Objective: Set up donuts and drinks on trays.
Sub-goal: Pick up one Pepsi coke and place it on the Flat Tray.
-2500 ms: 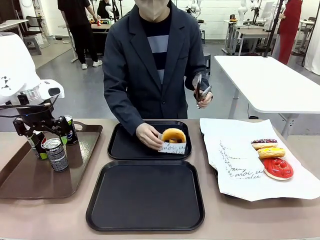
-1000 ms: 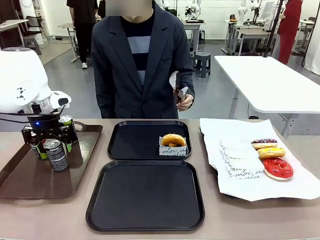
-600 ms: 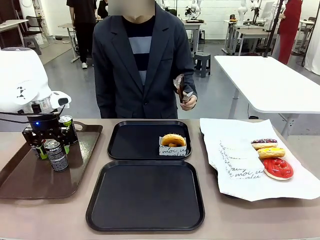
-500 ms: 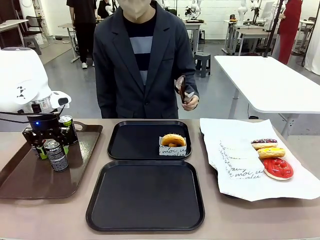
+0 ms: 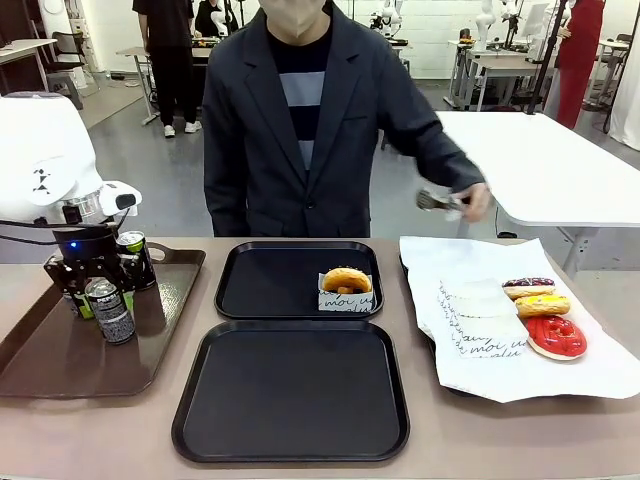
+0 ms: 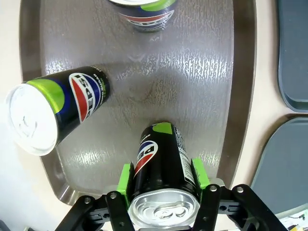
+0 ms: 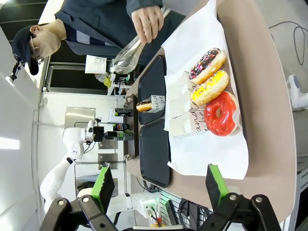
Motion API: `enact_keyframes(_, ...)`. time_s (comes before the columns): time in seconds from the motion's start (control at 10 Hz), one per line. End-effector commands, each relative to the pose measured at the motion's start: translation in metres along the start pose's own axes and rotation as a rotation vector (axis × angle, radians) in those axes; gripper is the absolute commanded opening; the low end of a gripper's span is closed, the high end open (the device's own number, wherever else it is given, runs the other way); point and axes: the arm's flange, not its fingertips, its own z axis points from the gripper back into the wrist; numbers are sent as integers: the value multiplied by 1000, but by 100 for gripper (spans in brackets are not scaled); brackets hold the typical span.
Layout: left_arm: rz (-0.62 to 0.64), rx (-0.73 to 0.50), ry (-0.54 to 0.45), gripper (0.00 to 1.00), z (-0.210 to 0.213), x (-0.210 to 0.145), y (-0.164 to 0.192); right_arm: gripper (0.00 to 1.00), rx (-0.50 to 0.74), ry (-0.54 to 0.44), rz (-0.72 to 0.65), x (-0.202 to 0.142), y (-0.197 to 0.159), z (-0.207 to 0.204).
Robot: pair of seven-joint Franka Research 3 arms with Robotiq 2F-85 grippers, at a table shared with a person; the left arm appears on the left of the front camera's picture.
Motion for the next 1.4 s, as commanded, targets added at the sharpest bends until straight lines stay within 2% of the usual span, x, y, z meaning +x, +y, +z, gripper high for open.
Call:
enact_keyframes(0.0,45,7,-20,12,44,-15,3,100,3,11,-4,-1,-1,2)
enact_keyframes(0.2,50,-7,-96,12,95,-43,13,100,3,11,-4,-1,-1,2)
enact_keyframes(0.3,51,-20,-118,12,106,-50,17,100,3,11,-4,-1,-1,2)
enact_keyframes(0.5,49,-48,-109,12,105,-55,27,100,3,11,-4,-1,-1,2)
enact_keyframes(0.6,38,-4,-119,12,114,-49,17,100,3,11,-4,-1,-1,2)
enact_keyframes(0.8,38,-4,-119,12,114,-49,17,100,3,11,-4,-1,-1,2)
enact_keyframes(0.9,44,-11,-116,59,115,-55,20,100,3,11,-4,-1,-1,2)
enact_keyframes(1.1,30,5,-207,59,137,-41,-7,100,3,11,-4,-1,-1,2)
enact_keyframes(1.3,23,-1,-239,59,154,-16,-39,100,3,11,-4,-1,-1,2)
